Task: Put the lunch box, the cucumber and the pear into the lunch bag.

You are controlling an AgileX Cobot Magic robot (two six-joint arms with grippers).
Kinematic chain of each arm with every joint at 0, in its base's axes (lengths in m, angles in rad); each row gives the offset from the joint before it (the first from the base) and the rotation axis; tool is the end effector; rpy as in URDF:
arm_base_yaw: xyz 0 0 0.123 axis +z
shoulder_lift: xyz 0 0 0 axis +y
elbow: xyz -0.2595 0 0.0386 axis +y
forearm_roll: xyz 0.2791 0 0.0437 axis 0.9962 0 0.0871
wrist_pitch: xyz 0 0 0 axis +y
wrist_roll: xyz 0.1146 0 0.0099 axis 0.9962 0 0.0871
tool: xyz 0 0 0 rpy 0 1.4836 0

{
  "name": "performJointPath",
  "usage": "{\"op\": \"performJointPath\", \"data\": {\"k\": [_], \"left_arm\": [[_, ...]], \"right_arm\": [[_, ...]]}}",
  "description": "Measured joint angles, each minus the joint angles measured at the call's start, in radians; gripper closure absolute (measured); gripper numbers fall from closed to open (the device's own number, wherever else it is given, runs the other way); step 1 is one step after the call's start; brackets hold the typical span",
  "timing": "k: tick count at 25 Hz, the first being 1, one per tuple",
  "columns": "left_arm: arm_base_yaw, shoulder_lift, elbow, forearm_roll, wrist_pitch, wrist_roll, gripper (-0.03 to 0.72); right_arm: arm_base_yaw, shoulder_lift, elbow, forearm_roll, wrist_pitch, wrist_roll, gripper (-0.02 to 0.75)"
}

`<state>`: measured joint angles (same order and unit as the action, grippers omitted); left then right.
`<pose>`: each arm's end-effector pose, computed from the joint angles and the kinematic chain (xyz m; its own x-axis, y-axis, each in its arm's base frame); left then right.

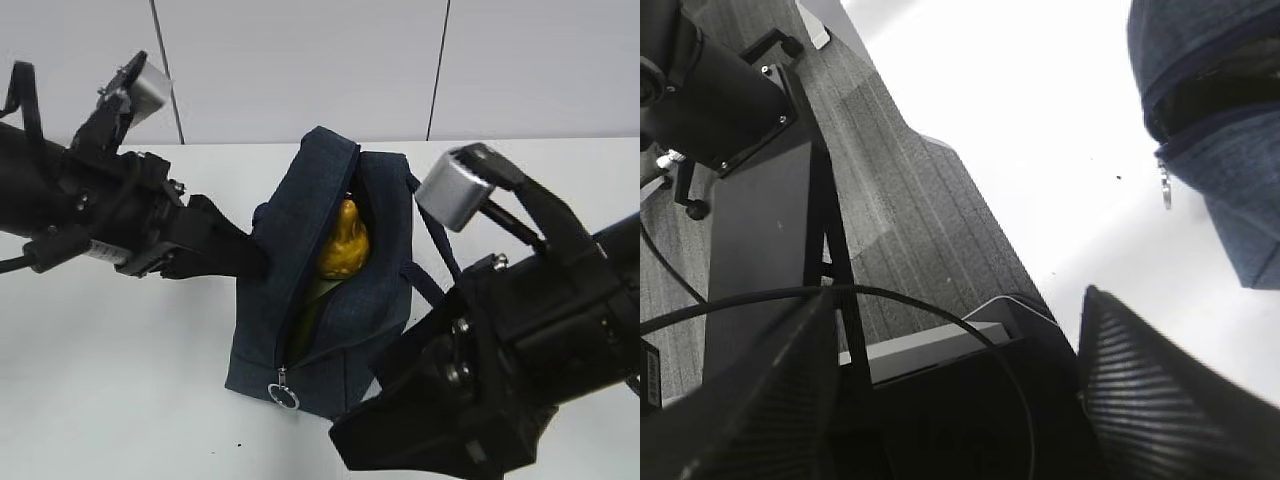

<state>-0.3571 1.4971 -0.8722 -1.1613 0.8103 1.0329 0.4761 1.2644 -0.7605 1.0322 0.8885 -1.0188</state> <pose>0.2752 -0.1844 0.1877 -0.7379 0.2945 -0.6073 0.6494 0.5550 -0.5199 0.2064 0.1927 0.2143 -0.5847 -0.4735 -0.6588 -0.8088 0.4042 0.4273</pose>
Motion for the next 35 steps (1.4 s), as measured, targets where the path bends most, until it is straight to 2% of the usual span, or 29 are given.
{"op": "performJointPath", "data": {"k": [4,12,15,21,24,29,35], "left_arm": [[-0.047,0.007,-0.003,0.000,-0.094,0.005,0.445],[-0.053,0.046,-0.003,-0.005,-0.162,0.005,0.454],[-0.053,0.046,-0.003,-0.005,-0.171,0.005,0.505],[-0.053,0.046,-0.003,-0.015,-0.171,0.005,0.659],[-0.053,0.046,-0.003,-0.023,-0.172,0.005,0.701],[-0.053,0.046,-0.003,-0.041,-0.174,0.005,0.704],[-0.053,0.046,-0.003,-0.053,-0.178,0.005,0.706]], "right_arm": [[0.000,0.000,0.041,0.061,-0.016,-0.087,0.163],[0.000,-0.002,0.050,0.099,-0.025,-0.111,0.163],[0.000,-0.002,0.050,0.116,-0.025,-0.111,0.163],[0.000,-0.002,0.052,0.170,-0.027,-0.111,0.163],[0.000,-0.001,0.052,0.206,-0.027,-0.111,0.163],[0.000,0.001,0.052,0.203,-0.027,-0.111,0.163],[0.000,0.012,0.052,0.119,-0.055,-0.112,0.163]]}}
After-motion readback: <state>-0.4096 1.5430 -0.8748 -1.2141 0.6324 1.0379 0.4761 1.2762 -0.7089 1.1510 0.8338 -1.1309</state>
